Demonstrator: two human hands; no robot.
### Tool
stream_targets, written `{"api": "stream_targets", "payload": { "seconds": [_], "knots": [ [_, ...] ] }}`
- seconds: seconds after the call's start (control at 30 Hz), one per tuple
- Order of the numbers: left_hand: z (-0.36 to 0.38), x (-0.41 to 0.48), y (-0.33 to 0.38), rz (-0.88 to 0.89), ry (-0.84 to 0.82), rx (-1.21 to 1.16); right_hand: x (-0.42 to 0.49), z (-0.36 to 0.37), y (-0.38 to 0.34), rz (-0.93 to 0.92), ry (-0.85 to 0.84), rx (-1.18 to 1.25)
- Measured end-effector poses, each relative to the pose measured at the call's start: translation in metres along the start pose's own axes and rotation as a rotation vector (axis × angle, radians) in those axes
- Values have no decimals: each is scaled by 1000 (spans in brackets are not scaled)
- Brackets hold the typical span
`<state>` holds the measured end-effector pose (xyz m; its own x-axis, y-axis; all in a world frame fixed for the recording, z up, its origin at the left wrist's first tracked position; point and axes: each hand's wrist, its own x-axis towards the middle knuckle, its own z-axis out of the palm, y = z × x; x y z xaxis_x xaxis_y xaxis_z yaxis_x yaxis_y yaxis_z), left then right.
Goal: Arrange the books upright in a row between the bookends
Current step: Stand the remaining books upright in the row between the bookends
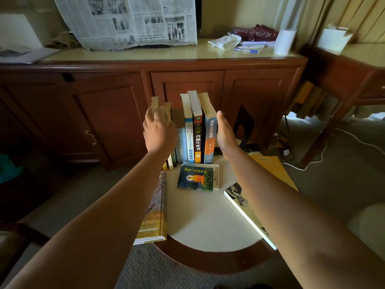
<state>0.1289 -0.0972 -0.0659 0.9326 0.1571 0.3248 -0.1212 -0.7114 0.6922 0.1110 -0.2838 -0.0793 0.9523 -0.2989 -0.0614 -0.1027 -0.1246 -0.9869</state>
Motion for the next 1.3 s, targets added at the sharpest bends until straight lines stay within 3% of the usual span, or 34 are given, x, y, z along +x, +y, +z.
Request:
{"api": "stream_targets", "payload": {
  "seconds": [0.13, 0.3, 0.4, 0.5, 0.67, 0.77, 0.87, 0.97, 1.17, 1.3],
  "knots": [
    [-13, -9, 0, -15, 2, -28, -9, -3, -5, -31, 87, -55],
    [-37, -37, -19, -60, 29, -83, -63, 30, 9, -233, 303, -198],
    [-54, -64, -46, -124, 40, -76, -103, 61, 29, -314, 304, -313],
    [-73, -91, -80, -209, -6, -12, -130, 92, 41, -197, 129, -373],
    [-80, -128, -147, -453, -312, 242, -148, 132, 60, 236, -233, -427],
    [-80, -142, -160, -606, -385, 204, -153, 145, 71, 323, -288, -445],
    [-71, -147, -177, -571, -543, 201, -154, 152, 76, 335, -254, -442],
    [-61, -143, -189, -592, -491, 141, -157, 154, 76, 361, -228, -404],
    [-87, -163, -148, -628, -357, 52, -167, 136, 77, 513, -254, -123],
    [-102, -166, -130, -649, -284, -121, -186, 112, 65, 441, -329, 13]
  ]
}}
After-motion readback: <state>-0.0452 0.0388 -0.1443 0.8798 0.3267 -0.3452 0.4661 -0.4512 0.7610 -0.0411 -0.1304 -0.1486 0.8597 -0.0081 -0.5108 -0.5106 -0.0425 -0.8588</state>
